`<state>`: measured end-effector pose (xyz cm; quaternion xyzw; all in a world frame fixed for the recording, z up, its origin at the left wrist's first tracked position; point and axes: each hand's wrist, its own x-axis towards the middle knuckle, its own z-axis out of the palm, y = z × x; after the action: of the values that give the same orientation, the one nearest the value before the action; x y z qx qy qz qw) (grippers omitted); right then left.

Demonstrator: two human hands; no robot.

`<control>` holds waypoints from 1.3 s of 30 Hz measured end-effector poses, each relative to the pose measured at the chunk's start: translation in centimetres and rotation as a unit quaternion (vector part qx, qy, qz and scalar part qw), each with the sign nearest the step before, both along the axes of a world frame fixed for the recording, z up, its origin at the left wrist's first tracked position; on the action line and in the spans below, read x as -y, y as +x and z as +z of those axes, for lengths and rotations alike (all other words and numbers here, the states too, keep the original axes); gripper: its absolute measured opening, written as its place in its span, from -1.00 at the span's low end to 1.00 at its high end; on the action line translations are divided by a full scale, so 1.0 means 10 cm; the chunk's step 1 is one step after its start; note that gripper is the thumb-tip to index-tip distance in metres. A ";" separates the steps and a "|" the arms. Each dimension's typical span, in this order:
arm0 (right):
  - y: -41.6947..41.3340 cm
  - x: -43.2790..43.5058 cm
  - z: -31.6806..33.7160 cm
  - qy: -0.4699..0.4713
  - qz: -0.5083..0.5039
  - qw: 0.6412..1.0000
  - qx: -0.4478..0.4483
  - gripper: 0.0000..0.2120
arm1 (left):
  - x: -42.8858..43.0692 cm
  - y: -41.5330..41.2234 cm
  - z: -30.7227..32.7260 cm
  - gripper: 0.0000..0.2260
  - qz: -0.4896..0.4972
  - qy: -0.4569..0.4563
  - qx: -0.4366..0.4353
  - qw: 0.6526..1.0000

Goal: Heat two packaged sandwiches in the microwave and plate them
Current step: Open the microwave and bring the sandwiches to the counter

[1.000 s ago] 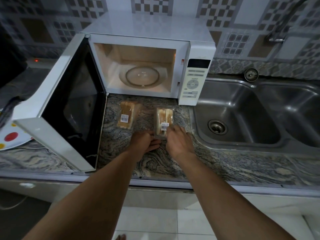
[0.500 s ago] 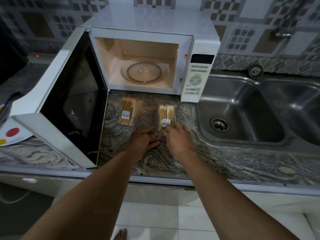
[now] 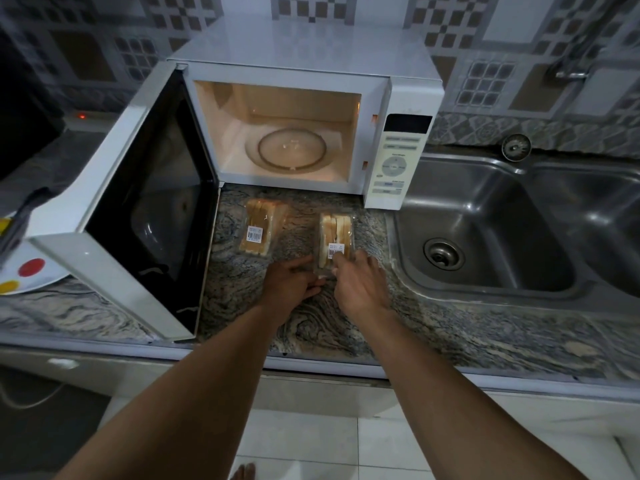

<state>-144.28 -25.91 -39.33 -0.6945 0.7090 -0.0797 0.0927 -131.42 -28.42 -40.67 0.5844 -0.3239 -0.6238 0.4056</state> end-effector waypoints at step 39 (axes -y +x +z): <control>-0.16 0.18 0.35 -0.131 -0.077 0.954 0.257 -0.58 | 0.45 -0.12 0.53 -0.64 -0.045 -0.363 0.378 0.850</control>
<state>-145.89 -27.75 -35.81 -0.5997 0.6959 -0.3548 0.1740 -132.61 -32.92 -35.41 0.5711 -0.6817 -0.2101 0.4061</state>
